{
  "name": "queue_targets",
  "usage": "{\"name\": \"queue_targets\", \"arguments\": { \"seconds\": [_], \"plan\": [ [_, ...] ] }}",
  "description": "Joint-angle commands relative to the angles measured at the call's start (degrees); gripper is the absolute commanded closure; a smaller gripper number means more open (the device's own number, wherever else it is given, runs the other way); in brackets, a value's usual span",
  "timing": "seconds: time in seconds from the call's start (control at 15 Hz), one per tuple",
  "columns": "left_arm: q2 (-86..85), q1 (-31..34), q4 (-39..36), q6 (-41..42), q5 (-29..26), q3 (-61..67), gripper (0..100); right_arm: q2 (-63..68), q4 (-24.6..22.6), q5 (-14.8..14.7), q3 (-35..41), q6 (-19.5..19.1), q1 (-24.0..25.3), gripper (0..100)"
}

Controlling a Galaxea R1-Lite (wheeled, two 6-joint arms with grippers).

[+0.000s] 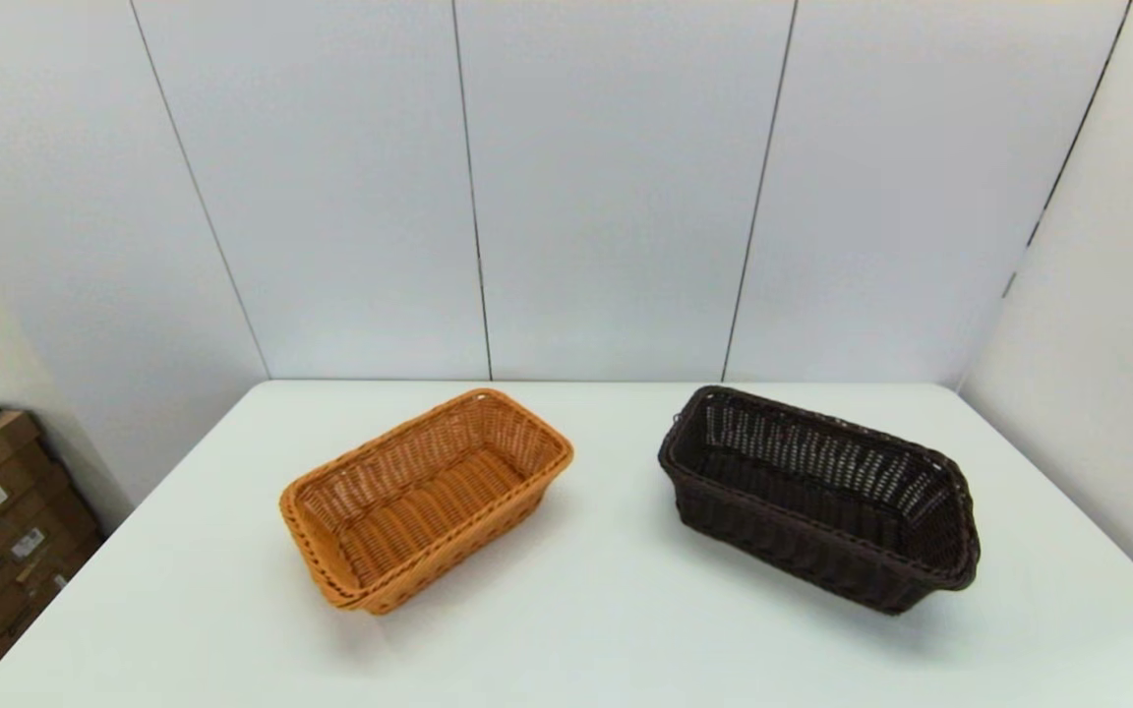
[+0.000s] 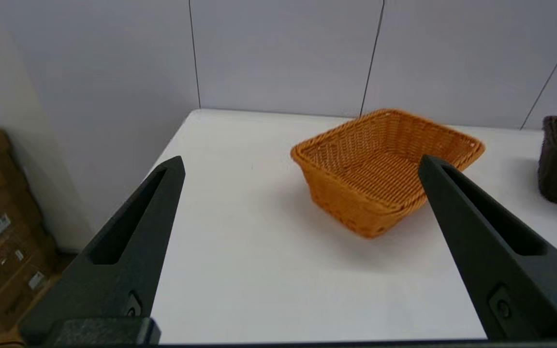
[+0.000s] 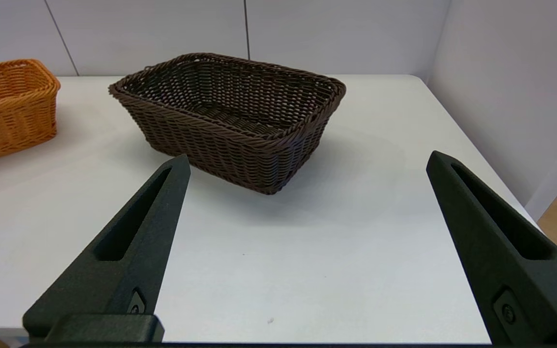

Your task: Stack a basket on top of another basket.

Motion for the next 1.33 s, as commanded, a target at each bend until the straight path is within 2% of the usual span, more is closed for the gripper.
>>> {"name": "queue_targets", "arguments": {
  "seconds": [0.07, 0.27, 0.6, 0.87, 1.13, 1.33],
  "plan": [
    [18.8, 0.1, 1.3, 0.0, -0.3, -18.9, 0, 0.0, 0.0, 0.0, 0.0, 0.0, 0.0, 0],
    [30.8, 0.5, 2.8, -0.2, 0.8, -32.0, 0, 0.1, 0.0, 0.0, 0.0, 0.1, 0.0, 0],
    [51.0, 0.5, 15.4, -4.9, 3.1, -56.0, 0, 0.1, 0.0, 0.0, 0.0, 0.0, 0.0, 0],
    [64.9, -0.5, 23.9, -16.3, 7.9, -64.4, 0, 0.1, 0.0, 0.0, 0.0, 0.0, 0.0, 0],
    [76.0, -7.5, 29.9, -28.9, 16.0, -65.9, 0, 0.1, 0.0, 0.0, 0.0, 0.0, 0.0, 0],
    [83.4, -12.2, 37.2, -39.4, 15.7, -68.9, 0, 0.1, 0.0, 0.0, 0.0, 0.0, 0.0, 0]
  ]
}}
